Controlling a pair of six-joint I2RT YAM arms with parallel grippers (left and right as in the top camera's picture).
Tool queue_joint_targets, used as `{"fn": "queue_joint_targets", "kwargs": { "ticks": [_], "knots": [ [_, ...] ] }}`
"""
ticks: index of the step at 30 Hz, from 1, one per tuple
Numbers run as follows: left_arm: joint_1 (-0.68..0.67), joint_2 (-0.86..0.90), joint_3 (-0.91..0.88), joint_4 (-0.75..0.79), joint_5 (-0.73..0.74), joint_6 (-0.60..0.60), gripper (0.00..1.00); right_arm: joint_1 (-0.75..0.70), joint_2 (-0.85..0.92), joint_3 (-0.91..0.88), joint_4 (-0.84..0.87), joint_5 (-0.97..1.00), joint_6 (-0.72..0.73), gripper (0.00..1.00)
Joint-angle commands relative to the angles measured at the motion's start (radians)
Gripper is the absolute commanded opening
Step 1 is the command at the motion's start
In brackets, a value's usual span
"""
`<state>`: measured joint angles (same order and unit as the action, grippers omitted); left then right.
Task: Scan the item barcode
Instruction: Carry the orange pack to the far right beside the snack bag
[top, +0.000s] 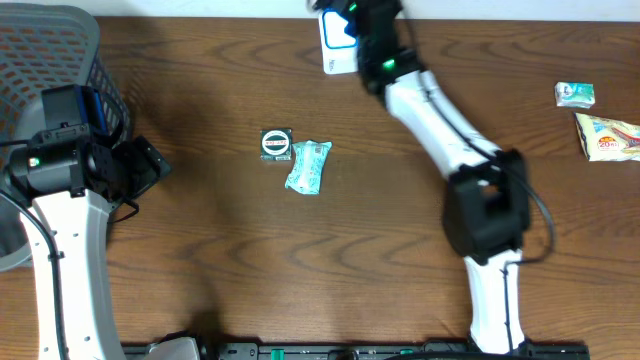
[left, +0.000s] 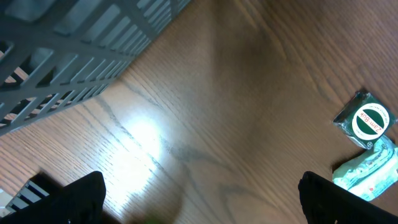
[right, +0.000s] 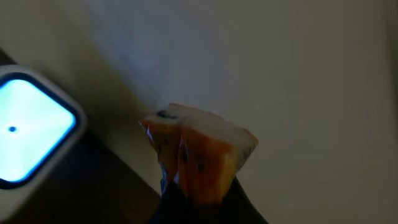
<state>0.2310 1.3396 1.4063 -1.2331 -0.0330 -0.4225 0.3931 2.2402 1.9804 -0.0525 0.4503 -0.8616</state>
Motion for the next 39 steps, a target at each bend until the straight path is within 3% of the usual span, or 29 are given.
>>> {"fn": "queue_joint_targets", "kwargs": {
  "ticks": [1, 8, 18, 24, 28, 29, 31, 35, 38, 39],
  "knots": [
    [0.003, -0.004, -0.002, -0.005, -0.016, -0.006, 0.98, -0.077, -0.090, 0.008, -0.097, -0.002, 0.221, 0.01],
    [0.003, -0.004, -0.002, -0.005, -0.016, -0.006, 0.97, -0.222, -0.135, 0.008, -0.388, -0.002, 0.354, 0.01],
    [0.003, -0.004, -0.002, -0.005, -0.016, -0.006, 0.97, -0.529, -0.132, 0.007, -0.645, -0.003, 0.786, 0.02],
    [0.003, -0.004, -0.002, -0.005, -0.016, -0.006, 0.98, -0.680, -0.116, 0.002, -0.709, -0.241, 0.832, 0.01],
    [0.003, -0.004, -0.002, -0.005, -0.016, -0.006, 0.97, -0.742, -0.096, -0.015, -0.719, -0.270, 0.866, 0.02],
    [0.003, -0.004, -0.002, -0.005, -0.016, -0.006, 0.98, -0.752, -0.092, -0.023, -0.718, -0.271, 0.875, 0.03],
    [0.003, -0.004, -0.002, -0.005, -0.016, -0.006, 0.97, -0.767, -0.087, -0.048, -0.705, -0.271, 0.880, 0.20],
    [0.003, -0.004, -0.002, -0.005, -0.016, -0.006, 0.98, -0.780, -0.081, -0.094, -0.676, -0.270, 0.880, 0.24],
    [0.003, -0.004, -0.002, -0.005, -0.016, -0.006, 0.97, -0.780, -0.081, -0.117, -0.663, -0.270, 0.880, 0.50],
    [0.003, -0.004, -0.002, -0.005, -0.016, -0.006, 0.97, -0.780, -0.081, -0.117, -0.663, -0.270, 0.880, 0.50]
  ]
}}
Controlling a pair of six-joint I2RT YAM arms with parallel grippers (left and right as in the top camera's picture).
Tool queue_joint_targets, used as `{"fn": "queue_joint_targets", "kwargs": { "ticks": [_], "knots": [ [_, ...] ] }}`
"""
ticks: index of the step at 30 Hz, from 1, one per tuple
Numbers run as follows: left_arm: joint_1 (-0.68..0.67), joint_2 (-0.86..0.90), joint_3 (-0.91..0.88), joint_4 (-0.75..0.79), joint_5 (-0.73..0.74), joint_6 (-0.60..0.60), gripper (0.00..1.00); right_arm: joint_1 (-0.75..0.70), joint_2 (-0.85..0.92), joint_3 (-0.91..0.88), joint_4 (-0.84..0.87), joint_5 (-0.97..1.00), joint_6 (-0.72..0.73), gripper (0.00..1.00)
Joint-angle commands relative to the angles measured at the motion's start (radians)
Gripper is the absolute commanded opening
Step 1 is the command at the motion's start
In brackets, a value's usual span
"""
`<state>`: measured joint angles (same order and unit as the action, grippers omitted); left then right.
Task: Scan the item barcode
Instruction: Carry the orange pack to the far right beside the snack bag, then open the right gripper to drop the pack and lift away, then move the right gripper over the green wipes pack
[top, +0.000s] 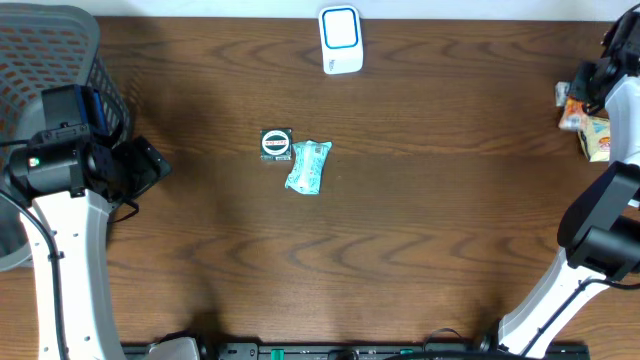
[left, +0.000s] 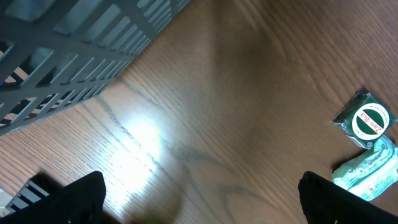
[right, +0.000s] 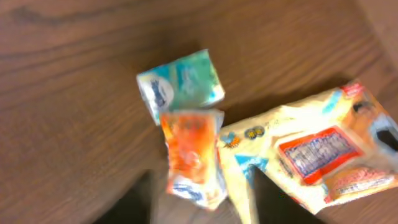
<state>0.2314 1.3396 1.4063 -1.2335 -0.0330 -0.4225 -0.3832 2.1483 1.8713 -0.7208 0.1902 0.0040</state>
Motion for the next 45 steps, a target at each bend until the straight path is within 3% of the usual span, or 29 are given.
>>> {"fn": "queue_joint_targets", "kwargs": {
  "ticks": [1, 7, 14, 22, 24, 34, 36, 39, 45],
  "knots": [
    [0.003, -0.004, -0.002, -0.005, -0.016, -0.006, 0.97, -0.002, 0.011, -0.008, 0.005, -0.010, 0.014, 0.50],
    [0.003, -0.004, -0.002, -0.005, -0.016, -0.006, 0.97, 0.009, -0.025, -0.007, 0.005, -0.076, 0.014, 0.53],
    [0.003, -0.004, -0.002, -0.005, -0.016, -0.006, 0.98, 0.040, -0.136, -0.007, 0.018, -0.330, 0.049, 0.50],
    [0.003, -0.004, -0.002, -0.005, -0.016, -0.006, 0.98, 0.119, -0.197, -0.008, -0.055, -0.879, 0.108, 0.59],
    [0.003, -0.004, -0.002, -0.005, -0.016, -0.006, 0.97, 0.155, -0.189, -0.008, -0.098, -0.942, 0.108, 0.64],
    [0.003, -0.004, -0.002, -0.005, -0.016, -0.006, 0.98, 0.430, -0.132, -0.041, -0.221, -0.860, 0.085, 0.72],
    [0.003, -0.004, -0.002, -0.005, -0.016, -0.006, 0.97, 0.481, -0.122, -0.042, -0.230, -0.836, 0.085, 0.79],
    [0.003, -0.004, -0.002, -0.005, -0.017, -0.006, 0.97, 0.554, -0.120, -0.042, -0.231, -0.831, 0.085, 0.99],
    [0.003, -0.004, -0.002, -0.005, -0.016, -0.006, 0.97, 0.674, -0.119, -0.042, -0.221, -0.669, 0.157, 0.91]
  ]
}}
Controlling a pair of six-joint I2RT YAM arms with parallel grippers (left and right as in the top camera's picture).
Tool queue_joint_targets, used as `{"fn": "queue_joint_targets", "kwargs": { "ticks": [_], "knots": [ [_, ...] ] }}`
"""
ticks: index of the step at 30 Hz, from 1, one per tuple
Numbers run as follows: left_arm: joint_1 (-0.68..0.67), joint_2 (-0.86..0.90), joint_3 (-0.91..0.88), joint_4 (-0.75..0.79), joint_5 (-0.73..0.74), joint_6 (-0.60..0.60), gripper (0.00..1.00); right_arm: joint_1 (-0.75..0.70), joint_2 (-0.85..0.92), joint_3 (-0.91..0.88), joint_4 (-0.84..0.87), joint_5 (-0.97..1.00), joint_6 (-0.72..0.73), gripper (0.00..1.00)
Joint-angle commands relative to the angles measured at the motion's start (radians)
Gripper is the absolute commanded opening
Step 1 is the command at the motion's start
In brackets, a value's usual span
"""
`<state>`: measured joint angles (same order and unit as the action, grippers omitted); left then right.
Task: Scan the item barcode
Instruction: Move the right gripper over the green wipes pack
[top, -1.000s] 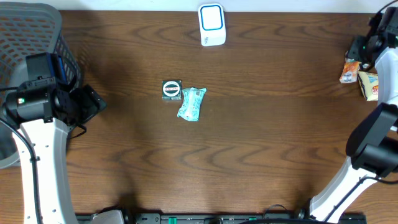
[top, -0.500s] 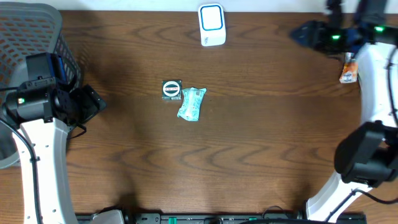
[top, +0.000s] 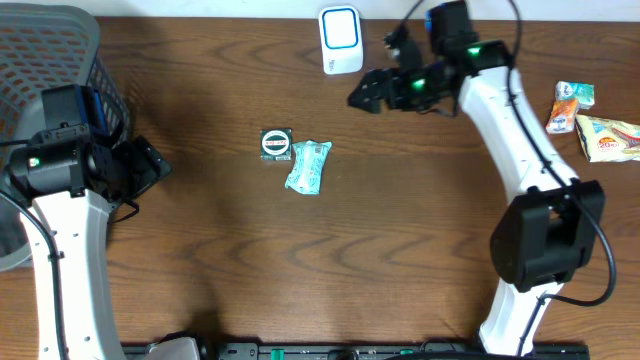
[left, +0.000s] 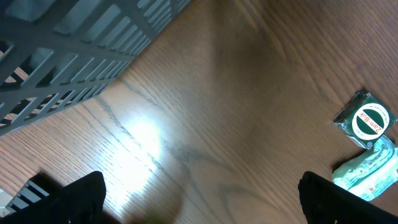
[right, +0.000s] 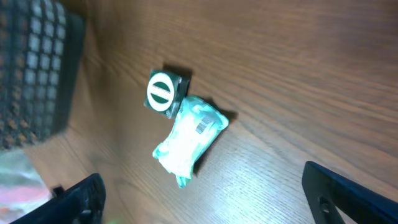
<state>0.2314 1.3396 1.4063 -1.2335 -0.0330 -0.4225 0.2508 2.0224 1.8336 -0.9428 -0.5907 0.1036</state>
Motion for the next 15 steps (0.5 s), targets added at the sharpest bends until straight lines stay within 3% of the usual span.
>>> {"fn": "queue_joint_targets", "kwargs": {
  "ticks": [1, 6, 12, 15],
  "knots": [
    [0.003, -0.004, -0.002, -0.005, -0.016, -0.006, 0.98, 0.056, 0.009, -0.004, 0.000, 0.158, 0.098, 0.89],
    [0.003, -0.004, -0.002, -0.005, -0.016, -0.006, 0.98, 0.135, 0.023, -0.004, 0.011, 0.249, 0.200, 0.86],
    [0.003, -0.004, -0.002, -0.005, -0.016, -0.006, 0.98, 0.201, 0.052, -0.005, -0.003, 0.267, 0.327, 0.66],
    [0.003, -0.004, -0.002, -0.005, -0.016, -0.006, 0.97, 0.226, 0.071, -0.005, -0.012, 0.268, 0.364, 0.67]
  ]
}}
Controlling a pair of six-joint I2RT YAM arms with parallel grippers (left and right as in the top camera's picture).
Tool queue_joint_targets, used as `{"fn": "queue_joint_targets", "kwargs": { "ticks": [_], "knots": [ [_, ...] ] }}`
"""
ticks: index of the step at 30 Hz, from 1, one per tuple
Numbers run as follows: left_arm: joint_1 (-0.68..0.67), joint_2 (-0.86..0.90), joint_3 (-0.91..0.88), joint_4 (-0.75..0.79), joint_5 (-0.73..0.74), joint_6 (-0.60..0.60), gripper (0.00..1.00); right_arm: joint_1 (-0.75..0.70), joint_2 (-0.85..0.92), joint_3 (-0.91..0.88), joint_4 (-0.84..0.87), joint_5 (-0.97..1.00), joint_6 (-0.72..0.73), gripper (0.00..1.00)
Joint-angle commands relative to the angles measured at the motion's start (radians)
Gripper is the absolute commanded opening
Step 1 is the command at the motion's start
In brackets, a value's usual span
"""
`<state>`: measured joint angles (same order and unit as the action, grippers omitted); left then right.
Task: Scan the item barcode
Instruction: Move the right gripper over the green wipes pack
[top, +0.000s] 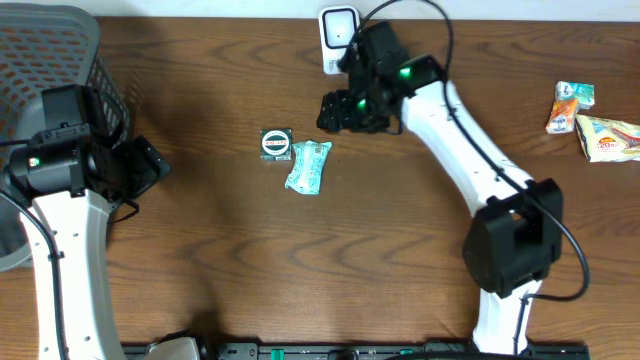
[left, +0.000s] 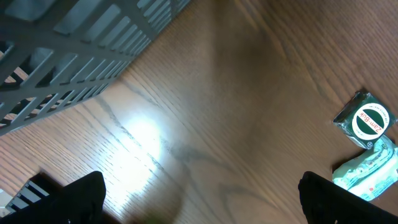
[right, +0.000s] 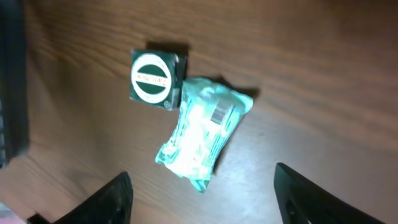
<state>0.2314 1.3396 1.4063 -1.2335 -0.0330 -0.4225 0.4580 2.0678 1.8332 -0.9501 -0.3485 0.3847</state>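
Note:
A teal packet (top: 307, 166) with a small barcode on it lies mid-table, touching a green square packet with a round white label (top: 275, 144). The white scanner with a blue screen (top: 340, 38) stands at the far edge. My right gripper (top: 335, 110) hovers open just right of and above the two packets; its wrist view shows the teal packet (right: 205, 132) and the green packet (right: 154, 76) ahead of the empty right gripper (right: 205, 190). My left gripper (top: 150, 165) stays by the basket, and in its own view the left gripper (left: 199, 196) is open and empty.
A grey mesh basket (top: 50, 60) fills the far left corner. An orange-and-teal small packet (top: 572, 104) and a larger yellow snack bag (top: 610, 135) lie at the far right edge.
My right gripper has moved left and nearer, from beside the scanner to just over the teal and green packets, which now look larger in its view. The left arm has not moved.
My right gripper held an orange packet up by the scanner. Then it was at the far right, with that packet down beside the snack bag. Later it was back near the scanner, open and empty, and now it hangs over the teal packet.

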Motion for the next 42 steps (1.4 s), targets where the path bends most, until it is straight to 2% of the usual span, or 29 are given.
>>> {"fn": "queue_joint_targets", "kwargs": {
  "ticks": [1, 17, 23, 26, 42],
  "knots": [
    [0.003, -0.004, -0.002, -0.005, -0.016, -0.006, 0.97, 0.026, 0.029, -0.005, -0.009, 0.027, 0.082, 0.67],
    [0.003, -0.004, -0.002, -0.005, -0.016, -0.006, 0.98, 0.056, 0.071, -0.009, -0.083, 0.106, 0.083, 0.68],
    [0.003, -0.004, -0.002, -0.005, -0.016, -0.006, 0.97, 0.039, 0.071, -0.009, -0.115, 0.193, 0.101, 0.85],
    [0.003, -0.004, -0.002, -0.005, -0.016, -0.006, 0.98, 0.021, 0.071, -0.009, -0.113, 0.193, 0.101, 0.99],
    [0.003, -0.004, -0.002, -0.005, -0.016, -0.006, 0.98, -0.090, 0.073, -0.009, -0.117, 0.198, 0.089, 0.99]
  ]
}}
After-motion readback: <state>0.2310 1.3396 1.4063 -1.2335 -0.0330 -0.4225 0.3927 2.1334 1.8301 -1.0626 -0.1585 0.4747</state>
